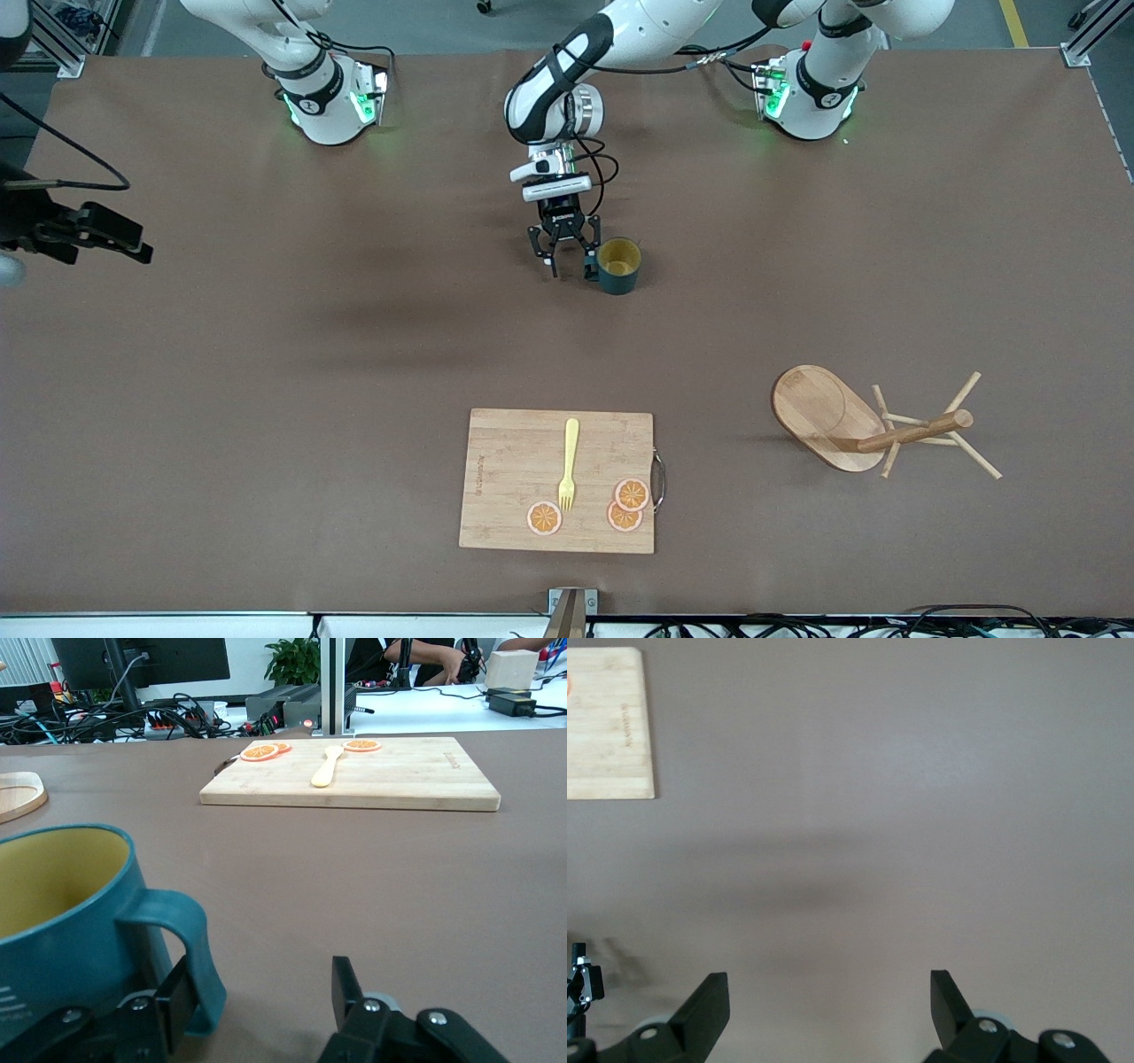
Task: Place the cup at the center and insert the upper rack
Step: 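Lower the left gripper and grasp the mug by its handle, then lift the mug with the left gripper and carry it toward the mug tree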
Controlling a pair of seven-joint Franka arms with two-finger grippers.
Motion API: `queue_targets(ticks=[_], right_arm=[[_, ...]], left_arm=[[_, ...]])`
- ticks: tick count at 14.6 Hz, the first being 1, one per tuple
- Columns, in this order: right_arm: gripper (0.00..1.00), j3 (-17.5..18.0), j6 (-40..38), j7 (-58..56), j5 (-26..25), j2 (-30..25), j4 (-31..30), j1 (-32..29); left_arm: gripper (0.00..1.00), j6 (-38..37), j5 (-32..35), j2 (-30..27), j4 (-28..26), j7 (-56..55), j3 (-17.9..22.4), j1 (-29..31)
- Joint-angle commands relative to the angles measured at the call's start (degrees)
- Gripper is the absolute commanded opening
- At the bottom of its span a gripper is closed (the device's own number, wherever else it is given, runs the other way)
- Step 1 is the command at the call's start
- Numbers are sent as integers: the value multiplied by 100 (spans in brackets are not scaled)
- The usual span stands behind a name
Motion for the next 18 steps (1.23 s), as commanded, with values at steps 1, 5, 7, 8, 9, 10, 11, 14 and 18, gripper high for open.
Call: queue_targets(ticks=[1,5,7,8,9,10,11,14,18], right_arm=[[100,73,-151,-31,111,-44,4,-177],[100,55,84,-93,137,9,21,-299],[100,99,235,-49,111,-9,21,-221],[100,99,218,-40,111,0,-5,-238],[100,90,200,-40,120,18,-22,-255],[100,90,200,-40,111,26,-23,-273],[100,90,217,-49,59,27,-14,-256],[100,108,270,-22,15,18,30,-125],[100,90,227,-13,23,-26,118,-18]], left_arm=[[61,-65,103,141,126,95,63,-50],[28,-56,85,123,126,95,63,12],[10,-39,85,132,117,78,63,21],[2,-39,85,123,117,52,63,29],[0,-39,85,106,108,43,72,38],[0,-30,76,79,100,34,72,64],[0,-12,76,70,99,51,64,73],[0,206,6,-113,169,148,55,196],[0,540,-930,-272,975,1076,2,389]])
